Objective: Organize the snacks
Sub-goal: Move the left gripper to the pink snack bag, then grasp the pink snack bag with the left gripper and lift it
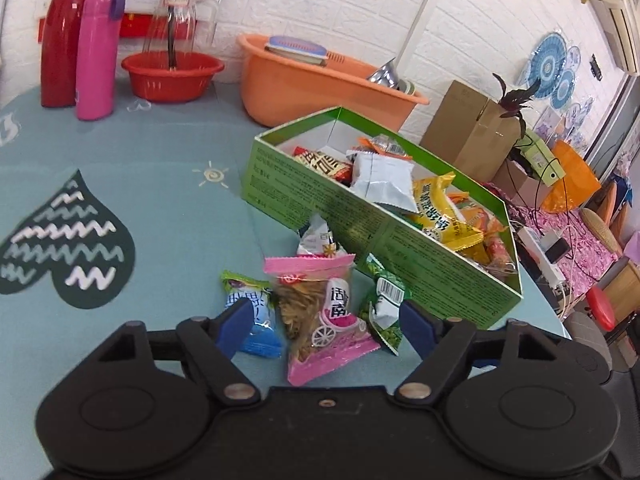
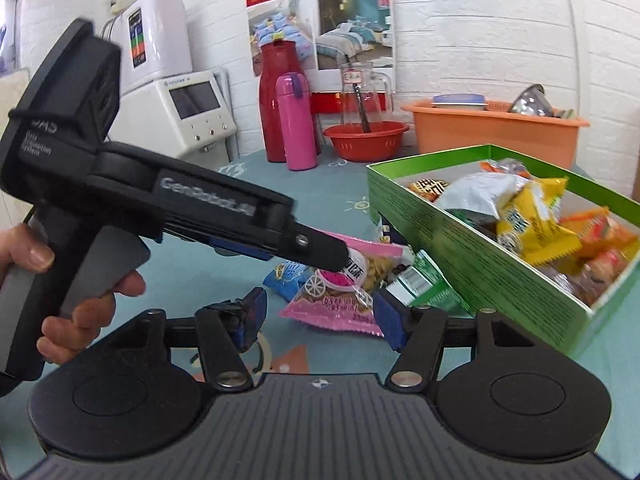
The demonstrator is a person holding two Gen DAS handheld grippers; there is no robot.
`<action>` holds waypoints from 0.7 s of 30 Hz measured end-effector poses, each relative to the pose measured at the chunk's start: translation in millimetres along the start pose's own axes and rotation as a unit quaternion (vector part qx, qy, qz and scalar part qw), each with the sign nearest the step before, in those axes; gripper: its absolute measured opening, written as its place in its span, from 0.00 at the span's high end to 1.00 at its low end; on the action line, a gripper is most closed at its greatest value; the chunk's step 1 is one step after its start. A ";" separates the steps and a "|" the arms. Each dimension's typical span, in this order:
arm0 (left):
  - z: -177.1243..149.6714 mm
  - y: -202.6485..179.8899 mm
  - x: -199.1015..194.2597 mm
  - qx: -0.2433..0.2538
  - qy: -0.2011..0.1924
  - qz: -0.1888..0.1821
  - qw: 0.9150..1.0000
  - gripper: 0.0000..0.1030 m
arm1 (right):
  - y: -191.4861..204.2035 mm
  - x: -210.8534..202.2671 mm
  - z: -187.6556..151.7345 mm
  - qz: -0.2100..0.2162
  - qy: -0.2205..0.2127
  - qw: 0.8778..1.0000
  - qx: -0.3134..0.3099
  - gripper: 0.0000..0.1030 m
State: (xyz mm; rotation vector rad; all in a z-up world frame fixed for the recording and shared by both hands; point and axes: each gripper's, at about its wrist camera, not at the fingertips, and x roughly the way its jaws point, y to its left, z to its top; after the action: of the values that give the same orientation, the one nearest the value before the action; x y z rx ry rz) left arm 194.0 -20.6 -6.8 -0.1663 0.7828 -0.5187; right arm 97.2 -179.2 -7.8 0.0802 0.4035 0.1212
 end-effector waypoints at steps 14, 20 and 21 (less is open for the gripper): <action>-4.2 14.1 35.9 -0.019 0.027 -0.013 0.999 0.03 | -19.9 40.5 -0.6 0.003 0.031 0.999 0.034 0.14; -7.3 11.7 32.8 -0.008 0.035 -0.013 0.999 0.12 | -19.8 41.9 -1.8 0.005 0.041 0.998 0.038 0.27; -8.4 9.6 31.2 -0.003 0.036 -0.008 0.999 0.17 | -19.0 44.2 -0.9 0.005 0.047 0.998 0.037 0.33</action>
State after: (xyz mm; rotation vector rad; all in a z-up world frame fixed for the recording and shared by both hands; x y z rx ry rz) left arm 210.2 -27.7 -35.5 -0.1603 0.8535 -0.5392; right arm 139.1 -192.1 -27.7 0.1509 0.5018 0.1207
